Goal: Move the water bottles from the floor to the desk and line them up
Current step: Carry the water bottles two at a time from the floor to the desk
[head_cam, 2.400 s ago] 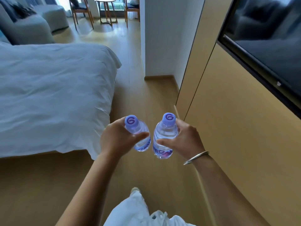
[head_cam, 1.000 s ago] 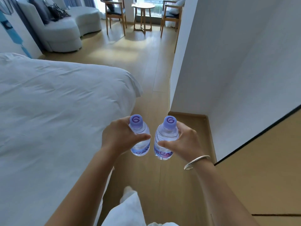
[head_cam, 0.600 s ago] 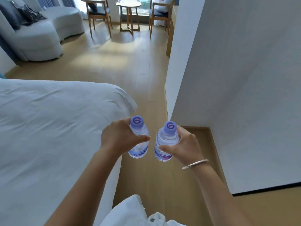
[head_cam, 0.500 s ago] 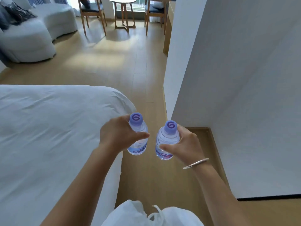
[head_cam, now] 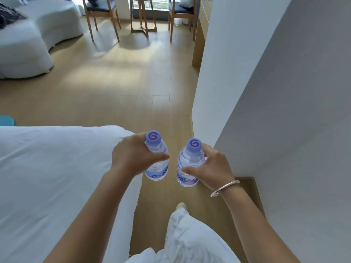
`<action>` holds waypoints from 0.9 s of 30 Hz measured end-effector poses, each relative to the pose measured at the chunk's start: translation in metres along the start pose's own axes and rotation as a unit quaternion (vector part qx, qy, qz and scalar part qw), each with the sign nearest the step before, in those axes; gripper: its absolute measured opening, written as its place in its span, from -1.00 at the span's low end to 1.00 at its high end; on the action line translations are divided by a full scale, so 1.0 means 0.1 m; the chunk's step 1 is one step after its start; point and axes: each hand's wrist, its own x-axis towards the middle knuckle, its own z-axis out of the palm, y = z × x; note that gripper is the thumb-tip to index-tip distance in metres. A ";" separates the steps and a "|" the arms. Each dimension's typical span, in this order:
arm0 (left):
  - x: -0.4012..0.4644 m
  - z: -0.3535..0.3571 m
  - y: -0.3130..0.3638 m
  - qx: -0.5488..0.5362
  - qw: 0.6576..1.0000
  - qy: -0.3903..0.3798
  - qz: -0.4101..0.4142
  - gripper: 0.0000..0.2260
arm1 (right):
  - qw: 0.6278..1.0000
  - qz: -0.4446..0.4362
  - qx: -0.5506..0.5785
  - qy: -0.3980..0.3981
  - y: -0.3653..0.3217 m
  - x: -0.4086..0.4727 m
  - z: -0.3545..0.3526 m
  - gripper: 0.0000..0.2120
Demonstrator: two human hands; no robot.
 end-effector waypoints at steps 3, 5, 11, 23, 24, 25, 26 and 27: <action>0.61 0.00 0.12 -0.018 1.000 0.010 -0.020 -0.70 | 1.000 0.003 -0.018 -0.005 0.02 0.73 -0.15 -0.58; 1.00 0.00 0.18 -0.037 0.998 0.024 -0.036 -0.72 | 1.000 -0.004 -0.014 -0.010 0.02 1.19 -0.23 -0.57; 2.00 0.00 0.23 -0.022 0.997 0.044 -0.053 -0.70 | 0.999 -0.038 -0.012 -0.005 0.05 2.29 -0.30 -0.57; 4.61 -0.13 -0.01 -0.053 0.998 -0.016 -0.041 -0.72 | 1.000 0.003 -0.002 0.003 -0.04 4.58 0.06 -0.60; 4.87 -0.18 -0.02 -0.047 0.998 -0.025 -0.040 -0.71 | 1.000 0.011 -0.003 0.006 -0.08 4.79 0.08 -0.62; 5.13 -0.23 -0.03 -0.041 0.998 -0.033 -0.040 -0.71 | 1.000 0.021 -0.003 0.011 -0.13 4.99 0.09 -0.63; 5.38 -0.29 -0.02 -0.039 0.998 -0.039 -0.039 -0.72 | 0.999 0.028 -0.002 0.019 -0.18 5.20 0.09 -0.65; 5.63 -0.34 -0.02 -0.042 0.998 -0.043 -0.037 -0.72 | 0.999 0.035 0.000 0.029 -0.22 5.40 0.08 -0.66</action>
